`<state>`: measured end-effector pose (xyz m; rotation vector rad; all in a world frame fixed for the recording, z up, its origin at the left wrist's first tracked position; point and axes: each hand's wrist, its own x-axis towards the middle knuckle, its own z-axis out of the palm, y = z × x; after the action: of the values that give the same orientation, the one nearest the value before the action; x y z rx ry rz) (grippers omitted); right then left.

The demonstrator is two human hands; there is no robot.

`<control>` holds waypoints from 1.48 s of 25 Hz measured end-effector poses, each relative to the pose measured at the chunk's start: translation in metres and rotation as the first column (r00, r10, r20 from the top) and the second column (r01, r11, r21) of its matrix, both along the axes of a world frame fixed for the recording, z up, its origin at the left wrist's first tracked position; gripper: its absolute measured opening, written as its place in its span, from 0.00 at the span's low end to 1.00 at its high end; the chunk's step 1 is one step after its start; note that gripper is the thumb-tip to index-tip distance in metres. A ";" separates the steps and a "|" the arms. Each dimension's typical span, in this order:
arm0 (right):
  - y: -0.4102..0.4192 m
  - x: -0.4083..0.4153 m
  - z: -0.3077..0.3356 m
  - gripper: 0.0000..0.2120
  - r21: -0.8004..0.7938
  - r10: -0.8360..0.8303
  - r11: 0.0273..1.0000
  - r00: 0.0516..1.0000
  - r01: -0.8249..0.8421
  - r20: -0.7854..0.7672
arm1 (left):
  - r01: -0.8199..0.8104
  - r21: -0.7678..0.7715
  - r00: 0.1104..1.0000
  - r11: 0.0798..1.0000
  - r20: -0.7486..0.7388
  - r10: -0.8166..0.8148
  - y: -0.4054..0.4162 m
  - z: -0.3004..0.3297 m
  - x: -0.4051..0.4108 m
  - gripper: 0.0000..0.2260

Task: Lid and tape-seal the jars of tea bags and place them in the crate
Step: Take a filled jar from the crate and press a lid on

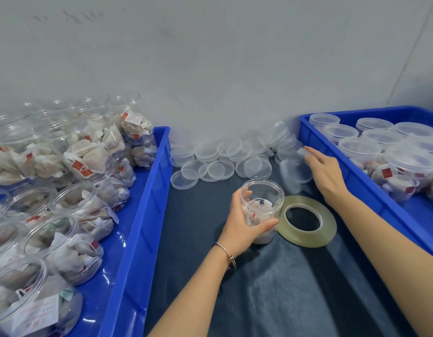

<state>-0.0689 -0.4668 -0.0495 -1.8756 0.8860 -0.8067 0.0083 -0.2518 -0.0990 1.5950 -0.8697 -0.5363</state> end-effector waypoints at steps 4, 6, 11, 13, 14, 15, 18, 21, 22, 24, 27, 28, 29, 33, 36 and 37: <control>0.022 -0.016 0.009 0.21 0.017 0.009 1.000 1.000 -0.009 0.013 | 0.001 -0.024 1.000 1.000 0.002 0.000 0.001 0.003 -0.003 0.36; 0.050 -0.020 0.023 0.19 0.099 0.191 0.974 0.973 -0.204 0.132 | 0.004 -0.034 1.000 0.999 -0.007 -0.004 0.001 0.006 -0.005 0.37; 0.117 -0.026 0.026 0.20 -0.228 0.463 0.828 0.854 -0.512 -0.237 | 0.063 -0.061 0.997 0.996 -0.029 -0.065 0.001 0.012 -0.006 0.30; 0.125 -0.028 0.024 0.22 -0.425 0.308 0.732 0.815 -0.532 -0.490 | 0.069 -0.048 0.998 0.996 -0.004 -0.070 0.003 0.011 -0.007 0.30; 0.127 -0.029 0.024 0.22 -0.489 0.233 0.682 0.795 -0.544 -0.560 | 0.080 -0.052 0.997 0.995 -0.006 -0.080 0.005 0.010 -0.007 0.30; 0.127 -0.030 0.025 0.23 -0.530 0.183 0.640 0.780 -0.556 -0.598 | 0.104 -0.063 0.994 0.993 -0.037 -0.106 0.005 0.011 -0.007 0.29; 0.124 -0.033 0.018 0.23 -0.604 0.092 0.546 0.758 -0.581 -0.645 | 0.155 -0.050 0.984 0.987 -0.078 -0.159 0.006 0.011 -0.007 0.28; 0.120 -0.034 0.011 0.24 -0.577 0.161 0.510 0.730 -0.638 -0.665 | 0.158 -0.044 0.982 0.986 -0.102 -0.162 0.004 0.009 -0.004 0.27; 0.116 -0.034 0.011 0.24 -0.569 0.193 0.498 0.724 -0.654 -0.662 | 0.142 -0.029 0.985 0.989 -0.093 -0.144 0.004 0.008 -0.003 0.28; 0.108 -0.033 0.017 0.24 -0.580 0.206 0.462 0.717 -0.671 -0.666 | 0.120 -0.010 0.990 0.993 -0.071 -0.120 0.005 0.006 -0.001 0.29; 0.124 -0.022 0.020 0.27 -0.663 -0.042 0.515 0.757 -0.543 -0.653 | 0.049 0.031 0.998 0.998 0.044 -0.050 0.006 0.002 -0.002 0.32; 0.134 -0.015 0.018 0.29 -0.699 -0.154 0.540 0.762 -0.469 -0.629 | 0.037 0.032 0.997 0.999 0.065 -0.039 0.006 0.003 -0.002 0.32; 0.143 -0.008 0.019 0.31 -0.711 -0.213 0.559 0.755 -0.426 -0.620 | 0.041 0.020 0.997 0.999 0.071 -0.042 0.006 0.004 -0.001 0.31; 0.121 -0.003 0.036 0.29 -0.393 0.223 0.583 0.605 -0.711 -0.764 | 0.088 -0.021 0.996 0.996 0.010 -0.088 0.005 0.009 -0.003 0.30; 0.117 -0.012 0.031 0.24 -0.534 0.112 0.466 0.645 -0.706 -0.756 | 0.125 -0.029 0.992 0.992 0.006 -0.125 0.006 0.007 -0.005 0.33; 0.127 -0.012 0.025 0.26 -0.656 -0.045 0.452 0.718 -0.605 -0.694 | 0.116 -0.028 0.993 0.993 0.027 -0.116 0.005 0.008 -0.007 0.32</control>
<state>-0.0811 -0.3402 -0.0250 -3.2647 0.4378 -0.3414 0.0017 -0.2467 -0.0912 1.5339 -0.9893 -0.5842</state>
